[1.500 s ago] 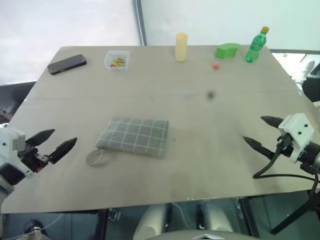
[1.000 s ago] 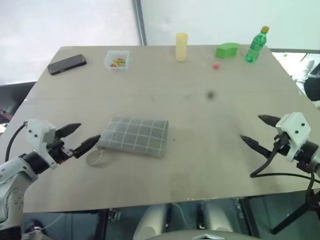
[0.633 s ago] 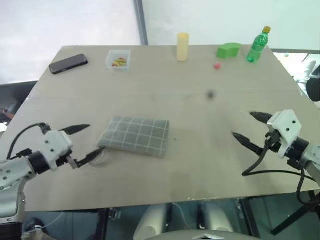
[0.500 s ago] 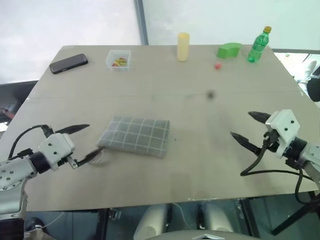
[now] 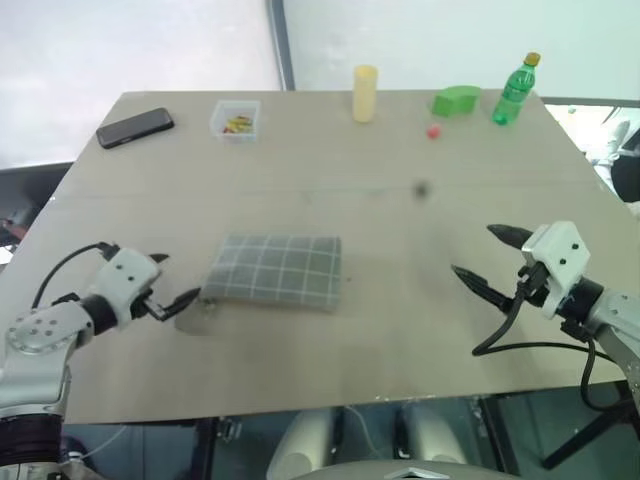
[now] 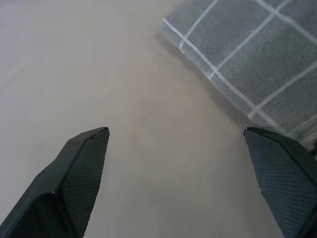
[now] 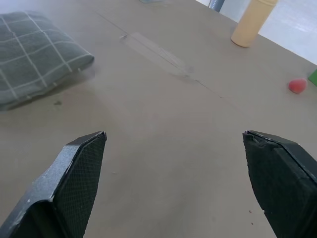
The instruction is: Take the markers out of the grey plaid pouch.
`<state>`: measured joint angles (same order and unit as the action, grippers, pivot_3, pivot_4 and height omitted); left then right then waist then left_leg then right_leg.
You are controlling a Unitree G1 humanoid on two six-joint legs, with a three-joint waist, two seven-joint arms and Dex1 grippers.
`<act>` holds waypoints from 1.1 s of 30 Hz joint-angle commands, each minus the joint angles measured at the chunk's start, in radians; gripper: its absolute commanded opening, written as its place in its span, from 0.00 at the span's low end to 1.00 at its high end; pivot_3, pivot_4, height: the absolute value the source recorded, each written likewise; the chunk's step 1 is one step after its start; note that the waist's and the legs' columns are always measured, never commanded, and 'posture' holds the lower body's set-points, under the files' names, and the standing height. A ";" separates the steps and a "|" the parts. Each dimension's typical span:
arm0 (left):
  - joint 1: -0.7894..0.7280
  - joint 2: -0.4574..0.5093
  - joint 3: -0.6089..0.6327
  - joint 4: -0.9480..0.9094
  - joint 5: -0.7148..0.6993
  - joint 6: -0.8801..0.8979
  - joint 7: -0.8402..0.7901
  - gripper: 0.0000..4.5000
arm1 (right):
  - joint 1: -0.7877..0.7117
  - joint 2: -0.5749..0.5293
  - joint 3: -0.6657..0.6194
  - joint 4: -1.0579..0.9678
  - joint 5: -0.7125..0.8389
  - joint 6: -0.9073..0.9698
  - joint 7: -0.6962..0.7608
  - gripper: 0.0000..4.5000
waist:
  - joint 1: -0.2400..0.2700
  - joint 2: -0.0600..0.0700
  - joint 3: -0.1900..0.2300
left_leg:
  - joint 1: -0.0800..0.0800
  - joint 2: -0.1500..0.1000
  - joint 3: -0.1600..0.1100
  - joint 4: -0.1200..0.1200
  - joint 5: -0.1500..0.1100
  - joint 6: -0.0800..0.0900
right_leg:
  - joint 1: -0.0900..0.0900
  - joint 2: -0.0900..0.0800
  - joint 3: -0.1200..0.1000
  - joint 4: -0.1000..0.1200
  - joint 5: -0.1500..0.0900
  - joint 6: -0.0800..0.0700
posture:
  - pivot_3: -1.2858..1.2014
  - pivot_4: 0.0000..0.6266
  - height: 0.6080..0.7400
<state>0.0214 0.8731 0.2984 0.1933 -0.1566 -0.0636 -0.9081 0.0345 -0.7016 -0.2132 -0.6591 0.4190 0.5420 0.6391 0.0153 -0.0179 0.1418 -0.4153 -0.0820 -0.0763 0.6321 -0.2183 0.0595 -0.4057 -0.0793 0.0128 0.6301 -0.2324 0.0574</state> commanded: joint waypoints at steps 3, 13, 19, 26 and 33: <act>0.027 -0.033 -0.046 -0.178 -0.085 -0.005 -0.067 1.00 | -0.033 -0.001 -0.006 -0.083 0.024 0.046 -0.046 0.99 | 0.001 0.001 0.000 | 0.000 0.000 0.000 0.000 0.000 0.000 | 0.000 0.000 0.000 0.000 -0.001 -0.001 | 0.52 0.24 1.00; -0.038 0.020 -0.044 0.111 0.124 -0.642 -0.018 1.00 | -0.057 -0.007 0.003 -0.130 0.049 0.104 -0.068 0.99 | 0.000 0.001 0.000 | 0.000 0.000 0.000 -0.001 0.000 0.000 | 0.000 0.000 0.000 0.000 -0.001 -0.002 | 0.52 0.24 1.00; -0.146 0.048 -0.156 0.356 0.189 -1.086 -0.005 1.00 | 0.042 -0.008 -0.025 -0.186 0.088 -0.006 0.038 0.99 | 0.009 0.001 0.000 | -0.001 -0.001 0.000 0.000 -0.001 0.002 | 0.000 -0.001 -0.001 -0.002 0.000 0.000 | 0.52 0.24 1.00; -0.299 -0.016 -0.248 0.534 0.385 -1.417 0.125 1.00 | 0.198 -0.079 -0.072 -0.200 0.179 -0.106 0.262 0.99 | 0.007 0.000 0.000 | 0.001 -0.002 0.000 0.001 -0.001 0.003 | 0.002 -0.001 -0.001 -0.002 0.001 0.001 | 0.52 0.24 1.00; -0.367 -0.065 -0.287 0.598 0.564 -1.509 0.242 1.00 | 0.219 -0.077 -0.058 -0.171 0.164 -0.172 0.299 0.99 | 0.000 0.000 -0.001 | 0.003 -0.001 0.000 0.003 0.000 0.004 | 0.004 0.000 -0.002 0.000 0.002 0.004 | 0.52 0.24 1.00</act>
<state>-0.3379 0.8120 0.0190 0.7786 0.3460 -1.5442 -0.6913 0.2504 -0.7787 -0.2548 -0.8205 0.5799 0.4044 0.9324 0.0150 -0.0182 0.1408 -0.4122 -0.0833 -0.0758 0.6351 -0.2183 0.0639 -0.4017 -0.0787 0.0103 0.6298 -0.2301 0.0613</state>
